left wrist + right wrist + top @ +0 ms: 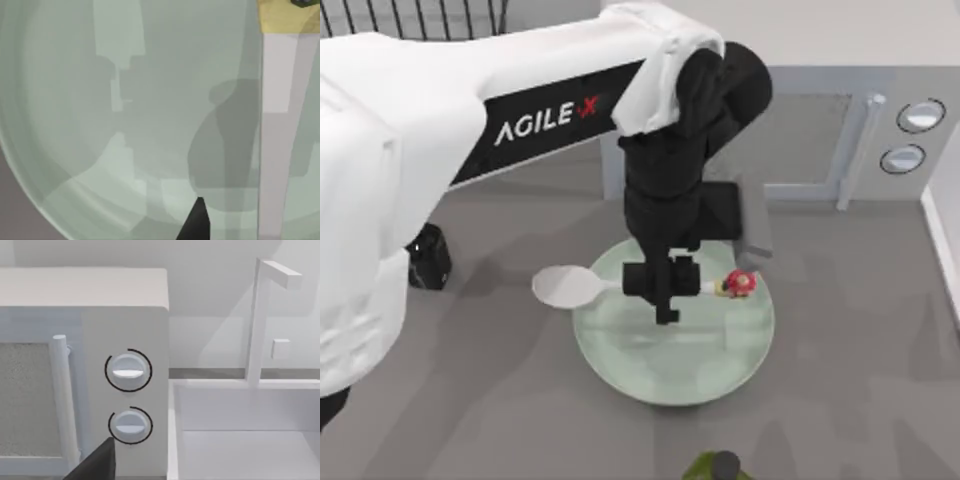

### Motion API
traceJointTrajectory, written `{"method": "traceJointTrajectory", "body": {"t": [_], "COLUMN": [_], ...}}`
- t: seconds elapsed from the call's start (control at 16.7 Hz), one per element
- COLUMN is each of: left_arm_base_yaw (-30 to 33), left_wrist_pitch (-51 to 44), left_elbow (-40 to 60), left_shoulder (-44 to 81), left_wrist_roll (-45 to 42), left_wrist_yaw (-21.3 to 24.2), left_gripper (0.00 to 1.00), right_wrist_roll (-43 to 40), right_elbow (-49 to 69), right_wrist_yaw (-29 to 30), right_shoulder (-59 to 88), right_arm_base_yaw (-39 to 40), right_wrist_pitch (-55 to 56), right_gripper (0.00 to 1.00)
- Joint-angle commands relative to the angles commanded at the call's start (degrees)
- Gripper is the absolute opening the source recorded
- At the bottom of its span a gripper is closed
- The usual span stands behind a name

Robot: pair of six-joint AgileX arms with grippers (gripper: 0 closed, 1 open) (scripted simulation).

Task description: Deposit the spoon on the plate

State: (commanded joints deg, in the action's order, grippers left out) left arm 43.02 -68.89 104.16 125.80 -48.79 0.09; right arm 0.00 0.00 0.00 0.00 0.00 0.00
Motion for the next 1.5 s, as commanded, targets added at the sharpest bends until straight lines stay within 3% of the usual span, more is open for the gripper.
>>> {"method": "traceJointTrajectory", "body": {"t": [0.66, 1.5], "left_arm_base_yaw": [3.31, 1.03], "left_wrist_pitch": [4.25, 8.44], "left_elbow": [0.75, -4.05], "left_shoulder": [-1.89, 1.09], "left_wrist_roll": [-2.49, -0.30], "left_wrist_yaw": [2.77, -0.48], "left_gripper": [0.00, 0.00], "right_wrist_roll": [0.00, 0.00], "right_elbow": [0.00, 0.00], "right_wrist_yaw": [0.00, 0.00], "right_shoulder": [0.00, 0.00], "right_arm_base_yaw": [0.00, 0.00], "right_wrist_pitch": [0.00, 0.00], "right_gripper": [1.00, 1.00]}}
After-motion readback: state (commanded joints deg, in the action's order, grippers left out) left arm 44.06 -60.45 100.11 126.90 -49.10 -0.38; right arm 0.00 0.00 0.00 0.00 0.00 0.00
